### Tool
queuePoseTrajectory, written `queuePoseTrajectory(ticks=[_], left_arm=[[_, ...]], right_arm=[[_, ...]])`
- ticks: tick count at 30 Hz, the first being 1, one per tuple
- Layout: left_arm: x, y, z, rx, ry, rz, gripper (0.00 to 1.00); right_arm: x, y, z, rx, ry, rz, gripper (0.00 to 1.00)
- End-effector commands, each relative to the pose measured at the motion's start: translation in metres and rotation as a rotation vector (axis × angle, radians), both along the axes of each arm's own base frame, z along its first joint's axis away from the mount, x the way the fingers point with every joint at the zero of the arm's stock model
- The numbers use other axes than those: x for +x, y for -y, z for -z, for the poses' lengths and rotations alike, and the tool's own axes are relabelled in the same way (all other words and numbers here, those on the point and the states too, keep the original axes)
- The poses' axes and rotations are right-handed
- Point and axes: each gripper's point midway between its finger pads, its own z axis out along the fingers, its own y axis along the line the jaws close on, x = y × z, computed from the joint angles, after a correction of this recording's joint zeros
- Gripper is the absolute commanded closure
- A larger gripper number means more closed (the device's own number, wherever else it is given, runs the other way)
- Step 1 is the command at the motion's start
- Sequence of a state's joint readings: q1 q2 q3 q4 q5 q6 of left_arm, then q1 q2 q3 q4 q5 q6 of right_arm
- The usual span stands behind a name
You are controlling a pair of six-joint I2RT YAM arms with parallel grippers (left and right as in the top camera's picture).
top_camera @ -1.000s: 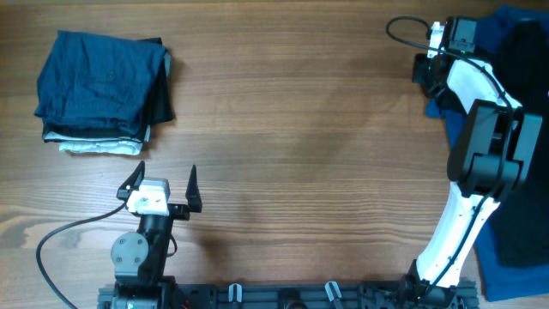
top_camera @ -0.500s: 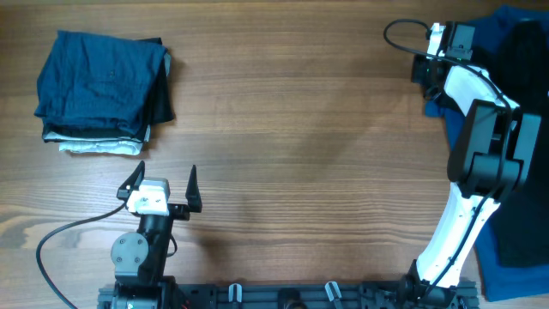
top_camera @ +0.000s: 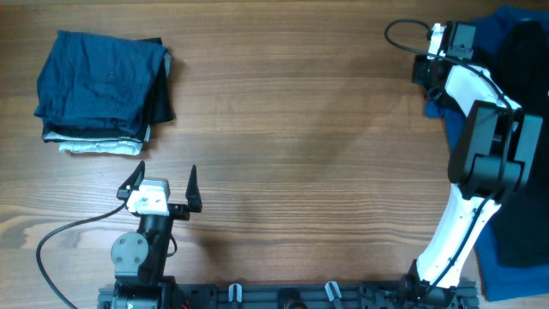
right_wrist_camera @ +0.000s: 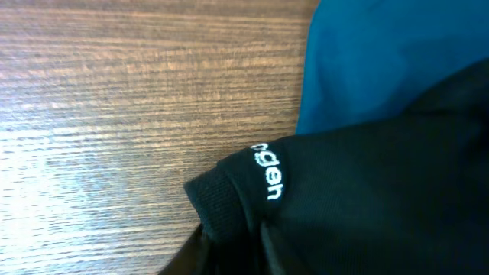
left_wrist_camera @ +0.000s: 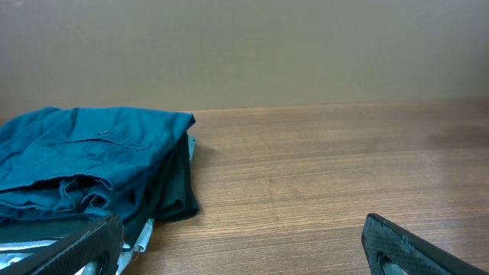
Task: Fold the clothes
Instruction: 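Reach the right gripper to the black polo's far sleeve edge, then grasp the black polo's sleeve edge with the right gripper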
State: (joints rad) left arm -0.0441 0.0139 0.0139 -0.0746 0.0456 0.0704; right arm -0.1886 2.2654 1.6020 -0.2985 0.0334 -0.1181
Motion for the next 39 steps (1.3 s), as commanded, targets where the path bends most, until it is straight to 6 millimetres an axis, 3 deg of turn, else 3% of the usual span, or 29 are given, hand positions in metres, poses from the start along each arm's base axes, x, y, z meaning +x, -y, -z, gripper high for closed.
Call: queuePoseTrajectory(ticks=[1,4,12,17,24,29,35,39], left_arm=[[0.0,-0.003,0.002,0.017,0.0,-0.014,0.0],[0.0,-0.003,0.002,0.017,0.0,-0.014,0.0],[0.0,-0.003,0.002,0.017,0.0,-0.014,0.0],[0.0,-0.003,0.002,0.017,0.0,-0.014,0.0],[0.0,-0.003,0.002,0.017,0.0,-0.014,0.0],[0.0,-0.003,0.002,0.017,0.0,-0.014,0.0],[0.0,-0.003,0.002,0.017,0.0,-0.014,0.0],[0.0,-0.003,0.002,0.017,0.0,-0.014,0.0]], right_arm=[[0.009,-0.009,-0.049,0.014,0.092,-0.016,0.91],[0.01,-0.009,-0.061,0.009,0.116,-0.016,0.95],[0.009,-0.013,-0.06,0.024,0.109,-0.025,0.95],[-0.002,-0.023,-0.039,0.068,0.081,-0.053,0.76],[0.004,-0.025,-0.034,0.069,0.142,-0.069,0.5],[0.011,-0.024,-0.032,0.062,0.172,-0.071,0.47],[0.004,-0.027,0.005,0.079,0.098,-0.069,0.48],[0.0,-0.024,0.019,0.07,0.069,-0.055,0.48]])
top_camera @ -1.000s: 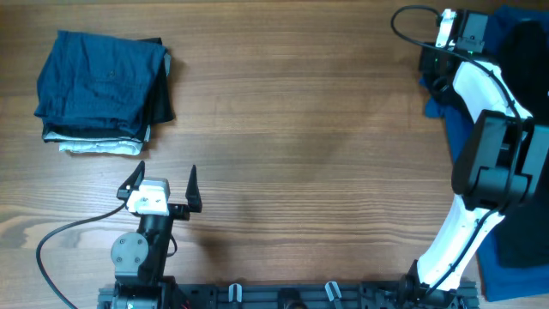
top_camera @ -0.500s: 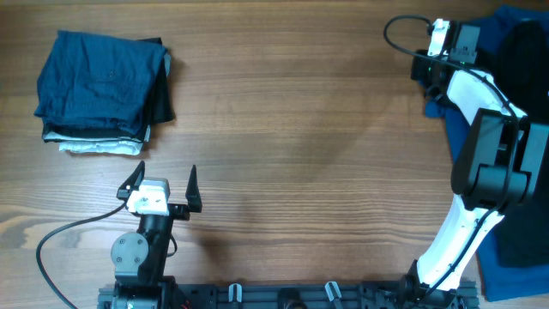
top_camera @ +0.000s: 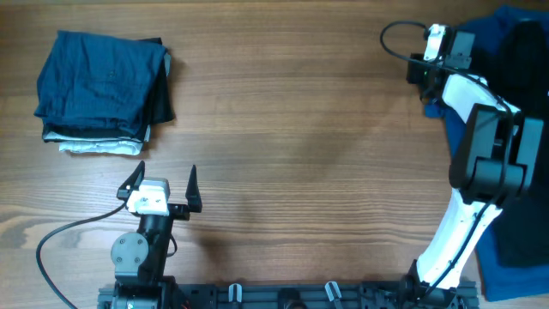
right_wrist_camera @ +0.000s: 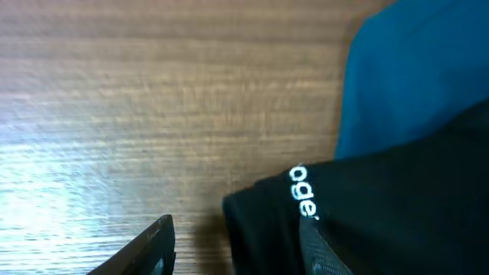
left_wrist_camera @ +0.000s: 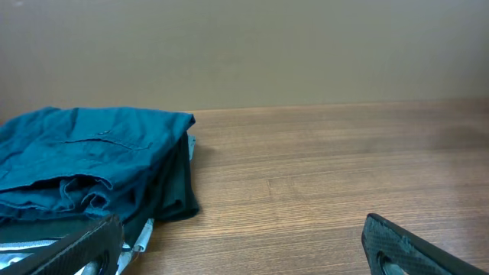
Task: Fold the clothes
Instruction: 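Grasp the black polo's sleeve edge with the right gripper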
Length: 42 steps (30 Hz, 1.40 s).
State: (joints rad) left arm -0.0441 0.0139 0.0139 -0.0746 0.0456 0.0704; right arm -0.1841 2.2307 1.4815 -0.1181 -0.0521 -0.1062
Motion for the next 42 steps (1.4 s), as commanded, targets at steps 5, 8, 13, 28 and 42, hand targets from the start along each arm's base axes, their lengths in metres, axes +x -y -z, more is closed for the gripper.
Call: queuePoseTrajectory(ticks=[5,8,13,28,42], left_arm=[[0.0,-0.003,0.002,0.017,0.0,-0.014,0.0],[0.0,-0.003,0.002,0.017,0.0,-0.014,0.0],[0.0,-0.003,0.002,0.017,0.0,-0.014,0.0],[0.0,-0.003,0.002,0.017,0.0,-0.014,0.0],[0.0,-0.003,0.002,0.017,0.0,-0.014,0.0]], right_arm=[[-0.006,-0.006,0.023,0.003,-0.049,-0.001,0.54],[-0.007,-0.006,0.024,0.005,-0.054,0.0,0.76],[-0.011,-0.006,0.027,0.008,-0.072,0.0,0.78],[0.01,-0.002,-0.033,0.043,0.059,0.064,0.96],[-0.033,-0.012,-0.158,0.066,0.122,0.085,0.96]])
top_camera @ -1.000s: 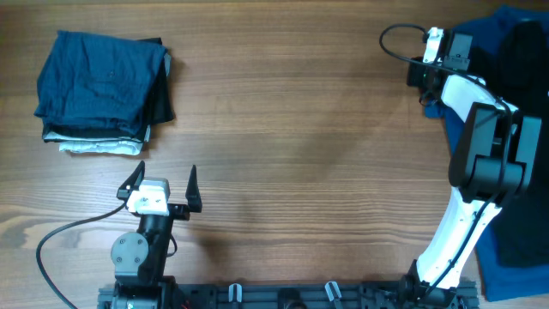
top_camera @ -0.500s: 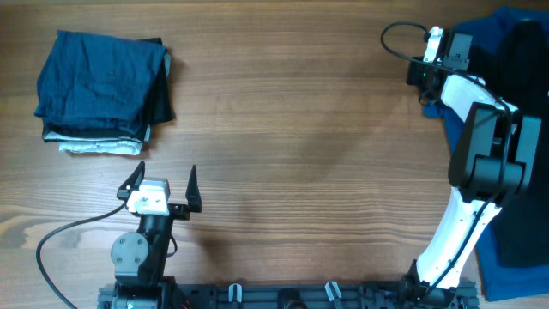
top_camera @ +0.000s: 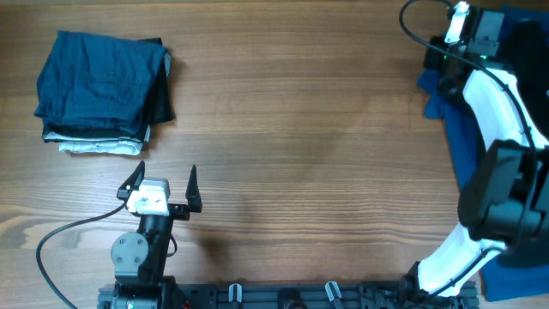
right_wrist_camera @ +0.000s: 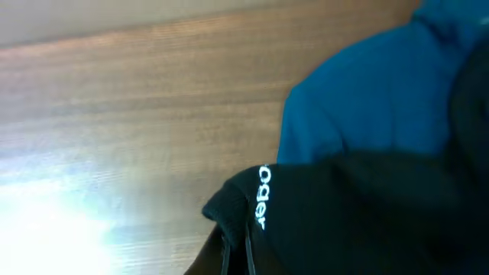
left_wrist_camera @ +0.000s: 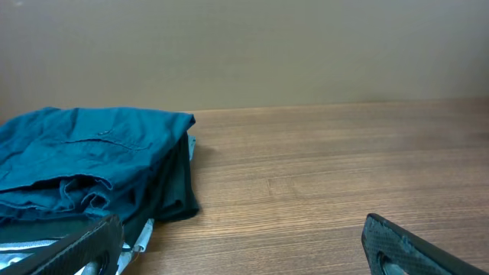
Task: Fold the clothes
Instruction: 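Grasp the black polo's sleeve edge with the right gripper, then drag the black polo leftward off the blue shirt with right gripper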
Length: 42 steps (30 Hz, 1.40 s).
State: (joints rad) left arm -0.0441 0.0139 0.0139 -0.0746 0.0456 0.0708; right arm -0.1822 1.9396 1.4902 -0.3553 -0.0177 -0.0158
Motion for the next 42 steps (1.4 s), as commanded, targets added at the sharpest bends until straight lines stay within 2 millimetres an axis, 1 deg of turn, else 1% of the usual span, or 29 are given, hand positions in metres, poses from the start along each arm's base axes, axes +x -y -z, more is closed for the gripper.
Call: queuePoseTrajectory(ticks=[1,2,3,6,8,10,12,14,16,18,19,20,21,22,25,28,30,32,35,39,42], left_arm=[[0.0,-0.003,0.002,0.016,0.0,-0.014,0.0],[0.0,-0.003,0.002,0.016,0.0,-0.014,0.0],[0.0,-0.003,0.002,0.016,0.0,-0.014,0.0],[0.0,-0.003,0.002,0.016,0.0,-0.014,0.0],[0.0,-0.003,0.002,0.016,0.0,-0.014,0.0],[0.0,-0.003,0.002,0.016,0.0,-0.014,0.0],[0.0,-0.003,0.002,0.016,0.0,-0.014,0.0],[0.0,-0.003,0.002,0.016,0.0,-0.014,0.0],[0.0,-0.003,0.002,0.016,0.0,-0.014,0.0],[0.0,-0.003,0.002,0.016,0.0,-0.014,0.0],[0.0,-0.003,0.002,0.016,0.0,-0.014,0.0],[0.0,-0.003,0.002,0.016,0.0,-0.014,0.0],[0.0,-0.003,0.002,0.016,0.0,-0.014,0.0],[0.0,-0.003,0.002,0.016,0.0,-0.014,0.0],[0.0,-0.003,0.002,0.016,0.0,-0.014,0.0],[0.0,-0.003,0.002,0.016,0.0,-0.014,0.0],[0.0,-0.003,0.002,0.016,0.0,-0.014,0.0],[0.0,-0.003,0.002,0.016,0.0,-0.014,0.0],[0.0,-0.003,0.002,0.016,0.0,-0.014,0.0],[0.0,-0.003,0.002,0.017,0.0,-0.014,0.0],[0.0,-0.003,0.002,0.016,0.0,-0.014,0.0]], right_arm=[[-0.007,-0.015,-0.042,0.058,0.057,-0.011,0.96],[-0.009,-0.022,-0.044,0.086,0.054,-0.037,0.96],[-0.011,-0.033,-0.045,0.13,0.05,-0.077,0.95],[-0.016,-0.064,-0.042,0.256,0.021,-0.134,0.96],[-0.018,-0.09,-0.041,0.317,0.001,-0.158,0.96],[-0.019,-0.124,-0.041,0.352,-0.009,-0.199,0.96],[-0.02,-0.163,-0.043,0.356,-0.012,-0.271,0.96],[-0.026,-0.21,-0.043,0.362,-0.02,-0.332,0.96],[-0.035,-0.261,-0.04,0.357,-0.027,-0.408,0.96],[-0.043,-0.301,-0.034,0.356,-0.034,-0.46,0.96],[-0.052,-0.334,-0.027,0.356,-0.041,-0.523,0.96],[-0.06,-0.362,-0.019,0.362,-0.047,-0.57,0.96],[-0.068,-0.381,-0.012,0.37,-0.059,-0.599,0.96],[-0.093,-0.436,0.014,0.365,-0.093,-0.705,0.96],[-0.12,-0.479,0.036,0.36,-0.116,-0.796,0.96],[-0.144,-0.509,0.042,0.351,-0.113,-0.862,0.96],[-0.148,-0.515,0.041,0.317,-0.092,-0.858,0.96],[-0.145,-0.511,0.044,0.276,-0.084,-0.829,0.96],[-0.144,-0.505,0.047,0.253,-0.092,-0.831,0.95],[-0.141,-0.501,0.047,0.252,-0.095,-0.822,0.83],[-0.144,-0.505,0.041,0.275,-0.092,-0.845,0.79]])
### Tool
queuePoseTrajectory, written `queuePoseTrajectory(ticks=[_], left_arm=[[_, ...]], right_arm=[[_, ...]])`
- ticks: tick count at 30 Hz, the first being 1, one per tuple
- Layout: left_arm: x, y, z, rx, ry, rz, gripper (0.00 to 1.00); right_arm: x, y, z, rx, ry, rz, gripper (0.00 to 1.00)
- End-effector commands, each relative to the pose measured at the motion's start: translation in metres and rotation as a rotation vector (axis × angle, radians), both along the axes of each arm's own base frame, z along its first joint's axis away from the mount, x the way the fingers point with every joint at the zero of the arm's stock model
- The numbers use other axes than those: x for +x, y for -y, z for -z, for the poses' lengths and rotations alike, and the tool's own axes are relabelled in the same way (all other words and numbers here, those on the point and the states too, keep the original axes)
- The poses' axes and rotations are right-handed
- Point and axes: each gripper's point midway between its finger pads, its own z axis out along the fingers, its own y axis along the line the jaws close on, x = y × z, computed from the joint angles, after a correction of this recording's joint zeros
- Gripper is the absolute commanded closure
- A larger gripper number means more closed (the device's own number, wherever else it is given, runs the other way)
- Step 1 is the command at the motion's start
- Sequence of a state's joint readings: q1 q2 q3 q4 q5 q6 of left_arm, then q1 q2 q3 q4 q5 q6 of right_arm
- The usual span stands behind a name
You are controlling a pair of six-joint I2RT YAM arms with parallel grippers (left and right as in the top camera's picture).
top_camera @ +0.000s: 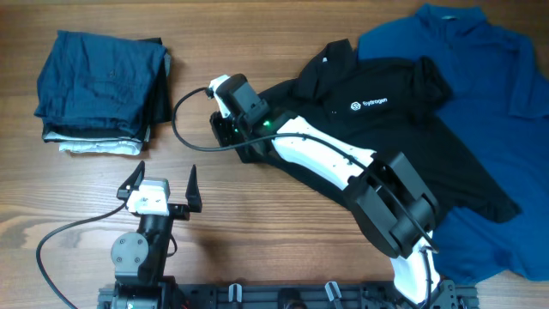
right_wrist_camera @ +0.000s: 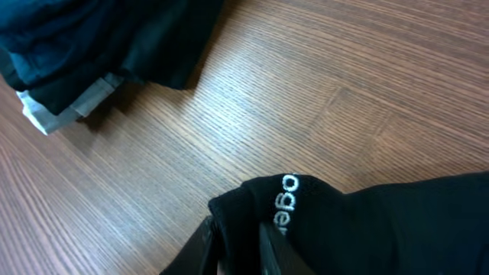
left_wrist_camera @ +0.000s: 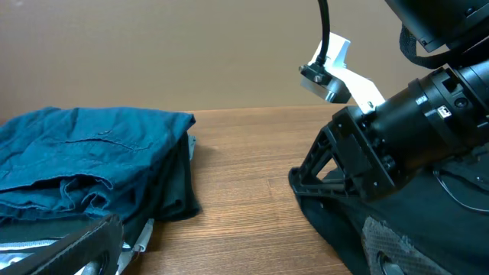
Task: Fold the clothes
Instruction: 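Drag the black polo leftward off the blue shirt with right gripper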
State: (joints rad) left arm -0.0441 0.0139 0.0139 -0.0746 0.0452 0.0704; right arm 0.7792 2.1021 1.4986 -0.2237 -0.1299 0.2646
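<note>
A black polo shirt with a white chest logo lies spread over the middle and right of the table. It partly covers a blue polo shirt at the right. My right gripper is left of centre, shut on the black shirt's sleeve cuff, which bears white lettering. In the right wrist view the gripper has the cuff pinched between its fingers. My left gripper is open near the front edge, with nothing in it.
A stack of folded clothes, dark blue on top, sits at the back left; it also shows in the wrist views. Bare wooden tabletop lies between the left gripper and the black shirt.
My right gripper, shut on the black cuff, went from the table's far right back corner to left of centre. The black shirt now lies spread across the table. The left arm stayed still.
First my right gripper was shut on the black sleeve cuff at the back right, by the heaped shirts. Then its fingers stood open around the cuff. Then it was shut on the cuff again, slightly farther back. Now the shirt lies across the table.
</note>
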Motion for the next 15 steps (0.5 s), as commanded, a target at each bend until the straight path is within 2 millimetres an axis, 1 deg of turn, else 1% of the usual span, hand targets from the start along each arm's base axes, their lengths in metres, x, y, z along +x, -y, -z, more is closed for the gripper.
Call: queuePoseTrajectory(ticks=[1,4,5,6,8,9,10,12,14,15], left_arm=[[0.0,-0.003,0.002,0.017,0.0,-0.014,0.0],[0.0,-0.003,0.002,0.017,0.0,-0.014,0.0],[0.0,-0.003,0.002,0.017,0.0,-0.014,0.0],[0.0,-0.003,0.002,0.017,0.0,-0.014,0.0],[0.0,-0.003,0.002,0.017,0.0,-0.014,0.0],[0.0,-0.003,0.002,0.017,0.0,-0.014,0.0],[0.0,-0.003,0.002,0.017,0.0,-0.014,0.0],[0.0,-0.003,0.002,0.017,0.0,-0.014,0.0],[0.0,-0.003,0.002,0.017,0.0,-0.014,0.0],[0.0,-0.003,0.002,0.017,0.0,-0.014,0.0]], right_arm=[[0.0,-0.007,-0.02,0.038,0.021,-0.018,0.79],[-0.001,-0.008,-0.021,0.044,0.019,-0.023,0.79],[-0.001,-0.008,-0.021,0.043,0.018,-0.023,0.77],[-0.001,-0.008,-0.021,0.044,0.018,-0.023,0.73],[0.0,-0.008,-0.021,0.045,0.02,-0.023,0.61],[0.0,-0.008,-0.022,0.048,0.023,-0.023,0.57],[0.002,-0.007,-0.027,0.053,0.029,-0.018,0.56],[0.008,0.001,-0.04,0.065,0.043,0.0,0.54],[0.014,0.02,-0.061,0.069,0.044,0.034,0.54],[0.015,0.036,-0.07,0.057,0.027,0.062,0.54]])
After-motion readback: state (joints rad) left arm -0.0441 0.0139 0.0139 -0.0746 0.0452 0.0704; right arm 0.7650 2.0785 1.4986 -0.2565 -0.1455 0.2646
